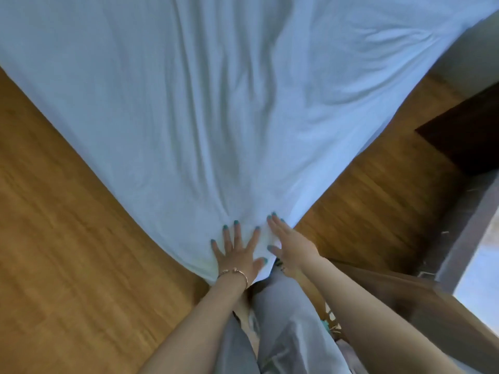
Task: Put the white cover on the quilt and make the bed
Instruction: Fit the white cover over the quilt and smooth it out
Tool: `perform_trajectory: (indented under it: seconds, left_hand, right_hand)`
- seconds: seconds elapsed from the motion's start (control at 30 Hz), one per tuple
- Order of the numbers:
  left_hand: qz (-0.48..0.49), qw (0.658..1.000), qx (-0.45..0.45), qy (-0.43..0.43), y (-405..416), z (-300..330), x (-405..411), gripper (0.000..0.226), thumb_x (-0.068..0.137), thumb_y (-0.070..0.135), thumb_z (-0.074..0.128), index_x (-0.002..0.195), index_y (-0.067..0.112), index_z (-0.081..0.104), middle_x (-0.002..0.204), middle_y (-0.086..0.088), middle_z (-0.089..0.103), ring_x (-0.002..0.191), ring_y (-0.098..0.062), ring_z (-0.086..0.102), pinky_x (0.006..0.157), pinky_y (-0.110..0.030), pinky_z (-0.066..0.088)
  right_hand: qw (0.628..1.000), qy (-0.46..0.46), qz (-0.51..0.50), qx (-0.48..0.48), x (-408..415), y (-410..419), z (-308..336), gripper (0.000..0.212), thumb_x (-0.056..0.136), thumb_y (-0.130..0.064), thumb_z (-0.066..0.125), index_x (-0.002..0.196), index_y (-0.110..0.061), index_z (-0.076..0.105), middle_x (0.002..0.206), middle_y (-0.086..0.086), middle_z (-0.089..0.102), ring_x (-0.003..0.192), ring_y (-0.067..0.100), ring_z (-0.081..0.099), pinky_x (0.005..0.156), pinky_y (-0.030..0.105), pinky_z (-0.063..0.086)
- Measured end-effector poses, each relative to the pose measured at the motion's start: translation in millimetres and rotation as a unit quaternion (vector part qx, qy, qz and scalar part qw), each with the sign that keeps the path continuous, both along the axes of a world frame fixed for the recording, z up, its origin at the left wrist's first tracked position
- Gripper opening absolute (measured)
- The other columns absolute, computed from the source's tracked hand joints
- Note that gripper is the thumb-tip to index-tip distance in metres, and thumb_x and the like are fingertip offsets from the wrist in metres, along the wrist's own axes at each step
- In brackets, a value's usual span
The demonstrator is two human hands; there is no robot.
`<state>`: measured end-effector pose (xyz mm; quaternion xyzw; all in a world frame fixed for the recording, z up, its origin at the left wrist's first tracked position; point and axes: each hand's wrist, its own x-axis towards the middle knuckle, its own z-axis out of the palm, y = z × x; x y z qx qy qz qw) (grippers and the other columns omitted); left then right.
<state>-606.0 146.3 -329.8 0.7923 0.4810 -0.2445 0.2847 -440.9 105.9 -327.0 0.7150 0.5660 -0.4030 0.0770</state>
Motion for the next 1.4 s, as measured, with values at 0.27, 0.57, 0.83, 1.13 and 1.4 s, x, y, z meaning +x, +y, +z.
perform_trajectory:
  seconds: [0.27,0.57,0.83,1.13,1.4]
  left_hand:
    - [0.082,0.994,0.022,-0.064,50.0,37.3,76.7,0.05,0.09,0.045,0.053,0.134,0.022,0.043,0.139,-0.002,0.033,0.125,-0.025,0.04,0.099,-0.034,0.039]
    - [0.164,0.985,-0.028,-0.043,93.0,66.3,195.1,0.081,0.094,0.04,0.051,0.153,0.036,-0.005,0.16,0.002,-0.021,0.149,-0.024,-0.007,0.119,-0.034,0.014]
    - [0.149,0.985,-0.053,-0.072,143.7,64.9,288.9,0.061,0.098,0.035,0.046,0.151,0.017,0.023,0.161,0.0,0.005,0.147,-0.023,0.004,0.115,-0.033,0.025]
    - [0.205,0.977,-0.029,0.039,227.9,20.7,431.9,0.101,0.082,0.063,0.058,0.148,0.046,-0.016,0.161,0.006,-0.013,0.148,-0.027,-0.012,0.11,-0.068,0.006]
    - [0.266,0.931,0.249,0.011,248.6,-17.7,461.2,0.048,0.051,-0.016,0.076,0.093,0.004,0.071,0.081,-0.015,0.068,0.074,-0.035,0.068,0.068,-0.047,0.057]
  right_hand:
    - [0.995,0.015,-0.022,-0.094,117.7,4.9,9.1,0.074,0.095,-0.029,0.048,0.154,-0.041,0.007,0.16,-0.01,0.02,0.14,0.019,0.037,0.105,0.034,0.044]
    - [0.986,0.045,-0.086,-0.134,242.8,102.7,45.2,0.045,0.1,-0.029,0.045,0.144,-0.02,0.037,0.138,0.008,0.054,0.121,0.024,0.053,0.094,0.027,0.042]
    - [0.988,0.014,-0.057,-0.142,310.4,146.7,71.8,0.043,0.1,-0.039,0.045,0.139,-0.021,0.044,0.14,0.005,0.049,0.12,0.026,0.052,0.102,0.036,0.044]
    - [0.951,-0.204,0.226,0.058,483.6,271.0,35.0,0.096,0.087,-0.058,0.058,0.154,-0.036,-0.008,0.163,-0.002,0.002,0.149,0.03,0.002,0.116,0.055,0.014]
    - [0.86,-0.152,0.456,0.171,552.3,369.0,-12.5,0.056,0.072,-0.022,0.081,0.124,-0.017,0.06,0.124,0.011,0.06,0.113,0.035,0.058,0.085,0.043,0.048]
